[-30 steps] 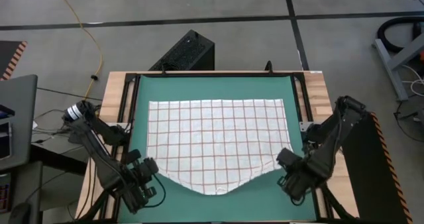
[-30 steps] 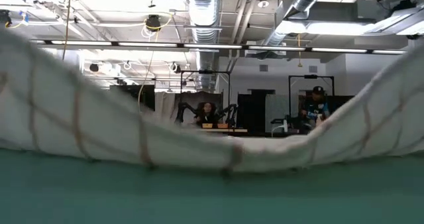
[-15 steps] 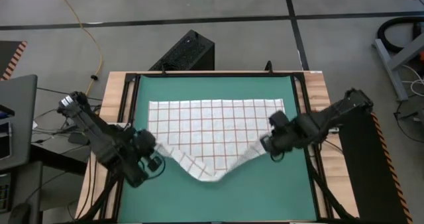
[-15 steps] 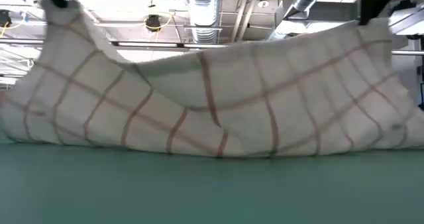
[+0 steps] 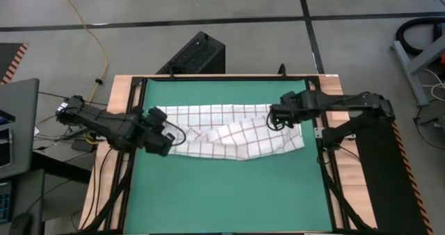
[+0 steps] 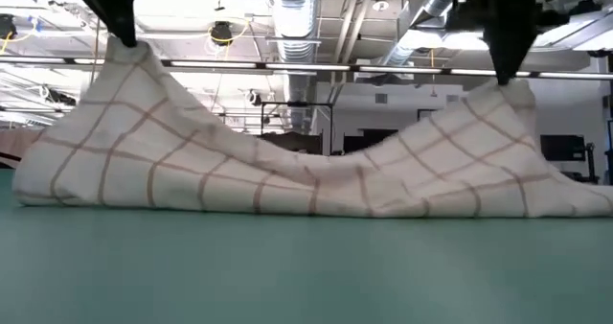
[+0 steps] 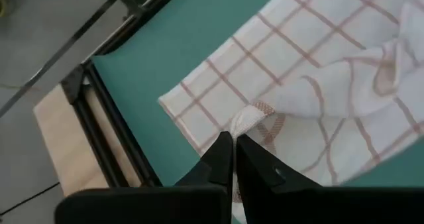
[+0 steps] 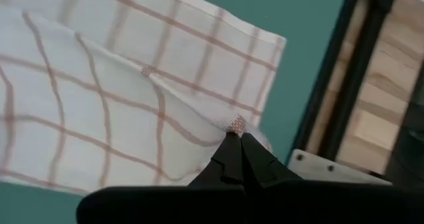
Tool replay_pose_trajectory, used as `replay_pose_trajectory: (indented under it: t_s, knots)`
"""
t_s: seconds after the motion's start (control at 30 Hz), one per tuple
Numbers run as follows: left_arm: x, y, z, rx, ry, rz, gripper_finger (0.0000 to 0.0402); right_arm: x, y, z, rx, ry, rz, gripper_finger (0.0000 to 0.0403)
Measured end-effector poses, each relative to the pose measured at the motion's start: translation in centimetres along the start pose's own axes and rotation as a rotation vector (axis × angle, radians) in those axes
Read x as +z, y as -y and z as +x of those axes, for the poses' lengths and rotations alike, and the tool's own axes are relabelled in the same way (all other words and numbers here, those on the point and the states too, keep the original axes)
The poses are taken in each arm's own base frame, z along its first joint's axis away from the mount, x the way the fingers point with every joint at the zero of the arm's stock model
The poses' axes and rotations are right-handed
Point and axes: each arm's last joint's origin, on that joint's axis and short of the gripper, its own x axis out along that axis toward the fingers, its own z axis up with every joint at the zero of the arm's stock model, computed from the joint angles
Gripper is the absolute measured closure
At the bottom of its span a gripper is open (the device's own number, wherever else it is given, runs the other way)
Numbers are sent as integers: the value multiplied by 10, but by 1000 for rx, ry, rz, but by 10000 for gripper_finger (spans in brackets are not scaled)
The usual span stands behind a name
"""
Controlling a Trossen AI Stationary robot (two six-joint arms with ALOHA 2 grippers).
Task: Roll towel into tight, uniform cylinder
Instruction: Roll the white patterned towel
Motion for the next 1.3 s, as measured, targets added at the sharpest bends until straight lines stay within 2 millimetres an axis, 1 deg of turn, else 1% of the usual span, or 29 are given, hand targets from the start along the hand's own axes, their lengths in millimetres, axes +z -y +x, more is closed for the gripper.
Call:
replay_pose_trajectory:
  t_s: [0.13, 0.33, 0.43, 0.5, 0.67, 0.97, 1.1, 1.2, 1.3]
  knots:
    - [9, -6, 12, 64, -3, 20, 401, 6, 6, 17, -68, -28, 15, 403]
    - [22, -13, 31, 109, -27, 55, 401, 20, 17, 24, -122, -14, 61, 403]
    - [27, -13, 44, 98, -40, 84, 401, 27, 22, 28, -136, -28, 70, 403]
    - [27, -13, 54, 101, -50, 108, 401, 30, 22, 31, -140, -33, 70, 403]
    - [26, -17, 73, 115, -95, 132, 401, 38, 14, 42, -160, -61, 49, 403]
    - [21, -22, 88, 142, -152, 202, 401, 50, -9, 74, -263, -147, -68, 403]
    - [14, -23, 99, 118, -207, 225, 401, 55, -14, 86, -322, -141, -83, 391]
    - [11, -21, 107, 110, -201, 224, 401, 59, -16, 94, -344, -155, -94, 380]
    - [11, -21, 111, 106, -193, 223, 401, 62, -17, 100, -359, -177, -109, 380]
